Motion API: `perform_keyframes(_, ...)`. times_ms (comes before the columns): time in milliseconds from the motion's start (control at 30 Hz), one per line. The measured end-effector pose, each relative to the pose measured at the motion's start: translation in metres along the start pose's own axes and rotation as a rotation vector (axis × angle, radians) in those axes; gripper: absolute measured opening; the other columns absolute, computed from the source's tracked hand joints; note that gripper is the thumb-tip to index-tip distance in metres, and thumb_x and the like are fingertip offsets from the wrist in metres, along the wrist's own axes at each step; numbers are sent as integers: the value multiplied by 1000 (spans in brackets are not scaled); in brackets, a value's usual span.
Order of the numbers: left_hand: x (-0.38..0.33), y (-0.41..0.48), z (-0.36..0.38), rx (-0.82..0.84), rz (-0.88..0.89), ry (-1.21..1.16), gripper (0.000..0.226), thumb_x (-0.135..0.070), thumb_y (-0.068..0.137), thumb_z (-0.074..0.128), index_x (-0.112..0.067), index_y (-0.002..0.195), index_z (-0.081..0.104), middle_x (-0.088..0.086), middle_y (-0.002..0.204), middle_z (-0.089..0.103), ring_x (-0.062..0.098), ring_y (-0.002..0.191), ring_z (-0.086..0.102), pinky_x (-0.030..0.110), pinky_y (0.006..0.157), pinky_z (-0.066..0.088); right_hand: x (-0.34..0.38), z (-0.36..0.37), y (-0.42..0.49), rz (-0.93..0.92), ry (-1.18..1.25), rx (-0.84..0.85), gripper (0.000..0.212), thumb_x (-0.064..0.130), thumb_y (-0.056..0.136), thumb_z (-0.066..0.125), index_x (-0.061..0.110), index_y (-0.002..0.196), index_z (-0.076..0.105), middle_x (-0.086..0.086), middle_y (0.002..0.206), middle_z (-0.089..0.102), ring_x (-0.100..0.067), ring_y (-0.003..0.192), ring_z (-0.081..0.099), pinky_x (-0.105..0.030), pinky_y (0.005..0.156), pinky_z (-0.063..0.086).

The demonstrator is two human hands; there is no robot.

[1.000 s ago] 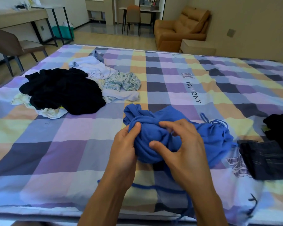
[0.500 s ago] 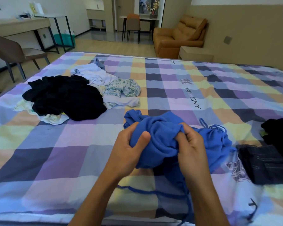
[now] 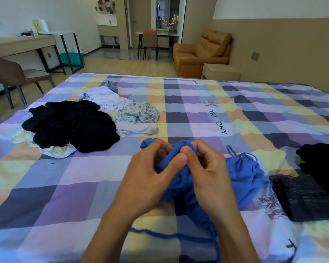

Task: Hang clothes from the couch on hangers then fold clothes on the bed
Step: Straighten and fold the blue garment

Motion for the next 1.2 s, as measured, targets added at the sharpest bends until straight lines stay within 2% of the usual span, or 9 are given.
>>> perform_keyframes(100,1,-2,2,-26,35,24,30,-45,90,57,-16,90,63,0,77,62,21,71,59,39,63,47,-1,0,0,11,56,-42,42,41,100,51,1,87,50,-28,80,50,-36,68,45,-58,66,42)
perform_keyframes(167,8,-1,-2,-62,6,46,21,-33,92,54,-16,82,60,3,72,57,25,67,53,39,61,42,-9,-5,-1,51,117,-134,40,39,100,51,1,88,49,-32,79,44,-34,66,41,-63,66,40)
perform_keyframes(267,18,-3,1,-49,-143,-161,18,-24,94,53,-16,83,65,9,79,65,21,74,59,35,68,45,-23,-9,-3,84,116,-262,30,38,99,52,13,82,49,-29,69,39,-25,62,36,-56,55,36)
perform_keyframes(433,35,-6,-1,-122,-499,-882,31,-10,100,47,4,124,62,23,124,68,31,116,66,38,94,54,-27,-8,-16,-109,-227,-237,16,29,104,52,24,89,53,9,58,40,-8,49,34,-26,51,29)
perform_keyframes(600,28,-12,6,-82,-552,-1371,65,-21,91,51,5,150,38,26,147,50,36,139,47,44,100,51,-29,-1,-20,-155,-402,-231,10,31,100,51,25,97,58,17,73,57,-5,62,52,-33,57,42)
perform_keyframes(767,36,-12,6,-210,-511,-1092,53,-21,91,51,8,134,54,27,132,62,39,128,57,42,100,52,-6,-7,-18,-183,-244,-206,23,6,93,61,29,95,57,5,80,54,-15,76,52,-25,70,41)
perform_keyframes(867,35,-10,3,-235,-482,-997,38,-17,100,46,8,123,62,25,121,69,36,116,66,40,96,55,14,-6,-21,-267,-219,-98,5,23,91,65,21,86,63,5,84,56,-15,83,54,-20,77,39)
perform_keyframes(1000,34,-10,3,-229,-466,-957,34,-16,103,43,6,120,64,26,117,70,33,105,68,39,92,56,2,-5,-21,-148,-413,-51,21,50,78,70,30,84,63,12,91,58,-14,92,56,-21,80,41)
perform_keyframes(1200,37,-14,0,-193,-421,-920,33,-14,101,42,3,115,67,21,119,71,28,109,69,41,96,55,-17,2,-20,25,-368,79,26,50,73,75,32,87,63,10,94,62,-14,92,57,-12,78,38)
Point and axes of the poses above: each hand's wrist, its own y-axis towards the middle knuckle, its own z-axis out of the palm, x = y × z, the point moved 7 cm from there along y, towards the middle knuckle
